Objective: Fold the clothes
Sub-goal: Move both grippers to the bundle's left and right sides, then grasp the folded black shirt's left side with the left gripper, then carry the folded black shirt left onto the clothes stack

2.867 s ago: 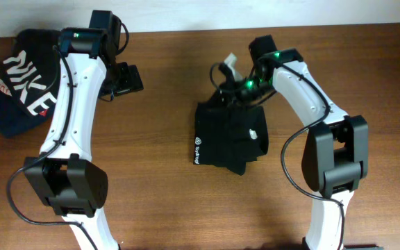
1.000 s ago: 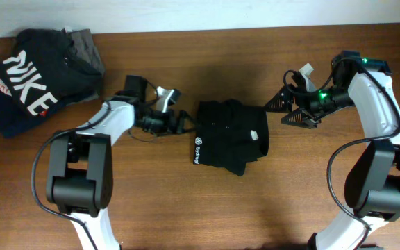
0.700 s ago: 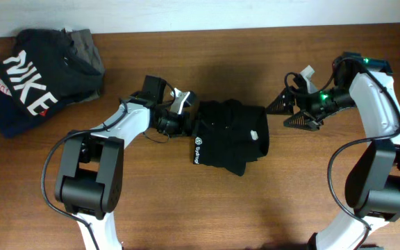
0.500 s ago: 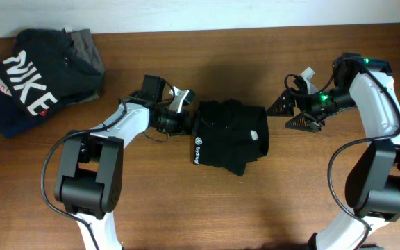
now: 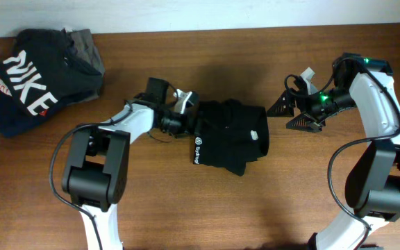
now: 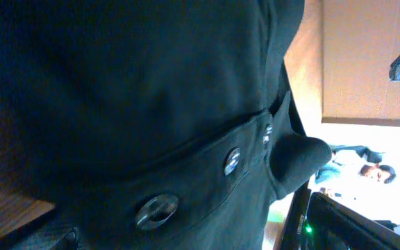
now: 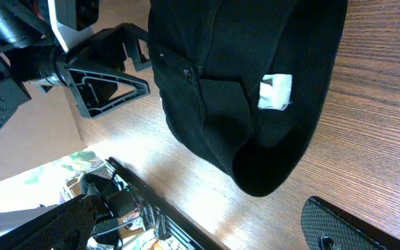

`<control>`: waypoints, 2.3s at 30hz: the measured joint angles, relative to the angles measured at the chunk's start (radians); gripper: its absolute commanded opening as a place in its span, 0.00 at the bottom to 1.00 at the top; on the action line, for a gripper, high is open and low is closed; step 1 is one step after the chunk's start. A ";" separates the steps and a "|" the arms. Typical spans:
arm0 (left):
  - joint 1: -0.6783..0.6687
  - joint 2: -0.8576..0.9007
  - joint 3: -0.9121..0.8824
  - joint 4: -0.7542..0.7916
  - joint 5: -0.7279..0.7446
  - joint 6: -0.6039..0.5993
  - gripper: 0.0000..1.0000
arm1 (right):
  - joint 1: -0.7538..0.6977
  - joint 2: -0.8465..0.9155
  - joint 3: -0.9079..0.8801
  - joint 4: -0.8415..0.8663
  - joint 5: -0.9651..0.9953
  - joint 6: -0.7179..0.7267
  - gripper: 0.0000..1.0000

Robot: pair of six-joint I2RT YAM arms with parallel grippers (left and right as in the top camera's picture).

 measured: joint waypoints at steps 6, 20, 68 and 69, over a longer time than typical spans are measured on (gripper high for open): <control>-0.082 0.005 0.002 0.112 -0.058 -0.066 0.90 | 0.000 0.000 0.000 0.000 0.000 0.001 0.99; -0.132 0.037 -0.002 0.263 -0.214 -0.122 0.00 | 0.000 0.000 0.000 -0.020 0.000 0.000 0.99; 0.558 0.073 0.730 -0.134 -0.700 0.051 0.00 | 0.000 0.000 0.000 -0.052 0.019 0.000 0.99; 0.568 0.073 0.734 -0.138 -0.700 0.051 0.00 | 0.000 0.000 0.000 -0.052 0.019 0.001 0.99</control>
